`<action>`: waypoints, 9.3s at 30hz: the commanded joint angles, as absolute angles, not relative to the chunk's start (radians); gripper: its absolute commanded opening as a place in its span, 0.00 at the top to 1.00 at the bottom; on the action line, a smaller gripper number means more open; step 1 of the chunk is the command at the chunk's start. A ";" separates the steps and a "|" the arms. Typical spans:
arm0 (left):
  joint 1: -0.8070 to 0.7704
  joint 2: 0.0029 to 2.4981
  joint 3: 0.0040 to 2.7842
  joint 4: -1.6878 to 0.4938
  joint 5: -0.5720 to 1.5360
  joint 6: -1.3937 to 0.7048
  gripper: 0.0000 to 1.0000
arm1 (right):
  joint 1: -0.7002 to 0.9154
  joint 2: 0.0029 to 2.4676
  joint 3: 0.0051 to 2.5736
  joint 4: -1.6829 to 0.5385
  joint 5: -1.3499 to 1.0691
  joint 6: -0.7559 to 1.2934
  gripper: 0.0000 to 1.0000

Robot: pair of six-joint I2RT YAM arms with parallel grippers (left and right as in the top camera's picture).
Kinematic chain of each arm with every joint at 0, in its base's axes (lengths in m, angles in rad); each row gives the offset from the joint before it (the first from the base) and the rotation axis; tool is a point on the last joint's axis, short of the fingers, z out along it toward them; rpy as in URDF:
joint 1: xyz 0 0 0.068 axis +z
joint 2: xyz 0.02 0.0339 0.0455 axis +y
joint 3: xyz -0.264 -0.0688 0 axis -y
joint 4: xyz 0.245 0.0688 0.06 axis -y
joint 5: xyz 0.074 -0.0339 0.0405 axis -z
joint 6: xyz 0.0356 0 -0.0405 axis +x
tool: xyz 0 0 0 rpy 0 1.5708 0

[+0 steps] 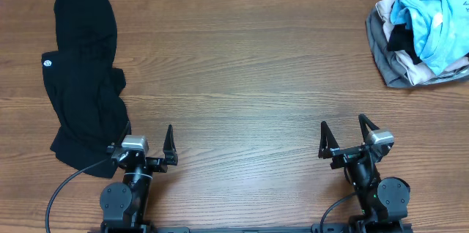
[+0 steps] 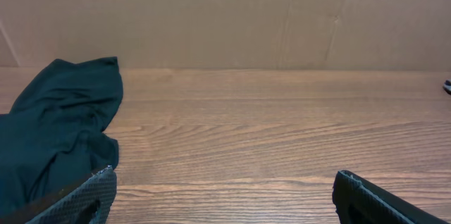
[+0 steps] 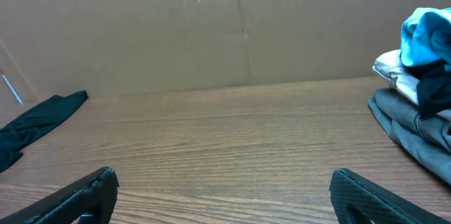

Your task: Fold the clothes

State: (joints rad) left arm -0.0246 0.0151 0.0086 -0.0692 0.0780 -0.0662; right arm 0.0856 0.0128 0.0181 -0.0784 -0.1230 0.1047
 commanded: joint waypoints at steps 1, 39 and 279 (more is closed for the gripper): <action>-0.025 0.005 0.005 -0.073 0.070 -0.044 0.00 | 0.090 0.003 0.008 -0.073 -0.116 0.109 0.00; -0.025 0.005 0.005 -0.073 0.070 -0.044 0.00 | 0.090 0.003 0.008 -0.073 -0.116 0.109 0.00; 0.027 1.831 1.776 -0.982 0.072 -0.036 0.00 | 0.553 1.365 0.852 -0.384 -0.047 0.292 0.14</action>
State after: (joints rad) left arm -0.0093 1.8236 1.7546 -0.9787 0.0803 -0.0677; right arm 0.4679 1.2907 0.8200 -0.3965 -0.2276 0.2661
